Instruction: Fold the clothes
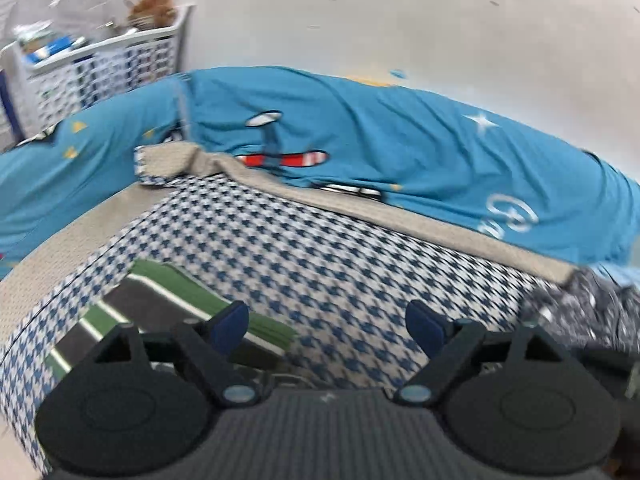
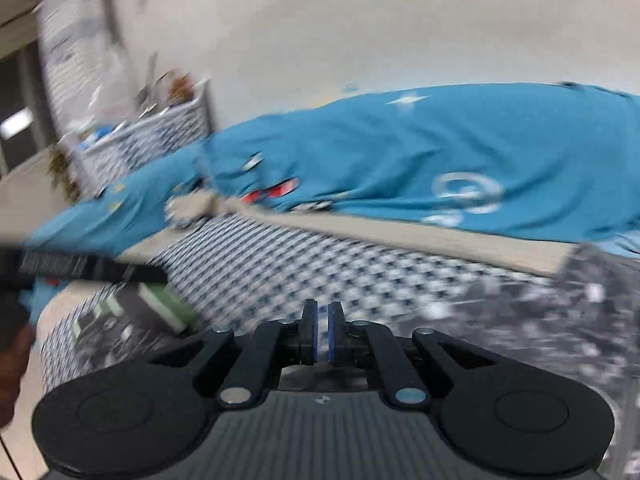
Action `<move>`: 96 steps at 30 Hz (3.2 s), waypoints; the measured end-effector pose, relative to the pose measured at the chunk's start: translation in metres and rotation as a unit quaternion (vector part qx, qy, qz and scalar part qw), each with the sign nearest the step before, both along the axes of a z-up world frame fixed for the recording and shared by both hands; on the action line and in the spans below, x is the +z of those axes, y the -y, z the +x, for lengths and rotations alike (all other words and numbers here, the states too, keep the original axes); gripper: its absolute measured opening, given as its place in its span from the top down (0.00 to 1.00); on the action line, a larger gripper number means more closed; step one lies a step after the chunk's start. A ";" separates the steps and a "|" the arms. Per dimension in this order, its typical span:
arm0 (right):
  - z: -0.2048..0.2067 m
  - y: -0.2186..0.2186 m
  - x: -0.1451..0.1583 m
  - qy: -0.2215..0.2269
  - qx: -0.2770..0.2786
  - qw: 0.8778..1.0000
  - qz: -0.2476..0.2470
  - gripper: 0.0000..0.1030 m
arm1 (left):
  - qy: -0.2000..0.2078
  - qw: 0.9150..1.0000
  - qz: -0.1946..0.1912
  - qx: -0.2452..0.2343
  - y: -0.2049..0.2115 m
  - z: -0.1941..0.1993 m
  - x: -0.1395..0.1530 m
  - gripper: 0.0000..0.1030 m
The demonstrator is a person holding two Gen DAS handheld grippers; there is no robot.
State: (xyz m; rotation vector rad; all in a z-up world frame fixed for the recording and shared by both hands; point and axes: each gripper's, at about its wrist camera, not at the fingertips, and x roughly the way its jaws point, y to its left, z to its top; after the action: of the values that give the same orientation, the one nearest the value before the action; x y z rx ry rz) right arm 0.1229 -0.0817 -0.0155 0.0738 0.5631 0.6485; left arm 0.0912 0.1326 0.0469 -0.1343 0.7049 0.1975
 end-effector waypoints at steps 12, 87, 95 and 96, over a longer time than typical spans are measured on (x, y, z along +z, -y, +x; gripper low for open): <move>-0.017 -0.091 -0.034 -0.039 0.113 0.992 -0.044 0.82 | 0.021 0.998 -0.037 0.054 -0.046 -0.004 0.017 0.14; -0.101 -0.252 -0.049 0.118 0.216 0.963 -0.110 0.91 | 0.051 0.982 -0.018 0.181 -0.144 -0.044 0.047 0.12; -0.114 -0.247 -0.028 0.116 0.256 0.960 -0.015 0.91 | 0.077 0.978 -0.014 0.193 -0.141 -0.053 0.062 0.12; -0.113 -0.249 -0.033 0.104 0.260 0.960 -0.024 0.88 | 0.074 0.979 -0.014 0.190 -0.140 -0.051 0.061 0.12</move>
State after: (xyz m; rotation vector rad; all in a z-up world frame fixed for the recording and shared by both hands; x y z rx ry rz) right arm 0.0102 0.1671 -0.0488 -0.1947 0.3925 1.1396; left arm 0.0401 0.2724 0.1081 -0.3090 0.5285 0.5391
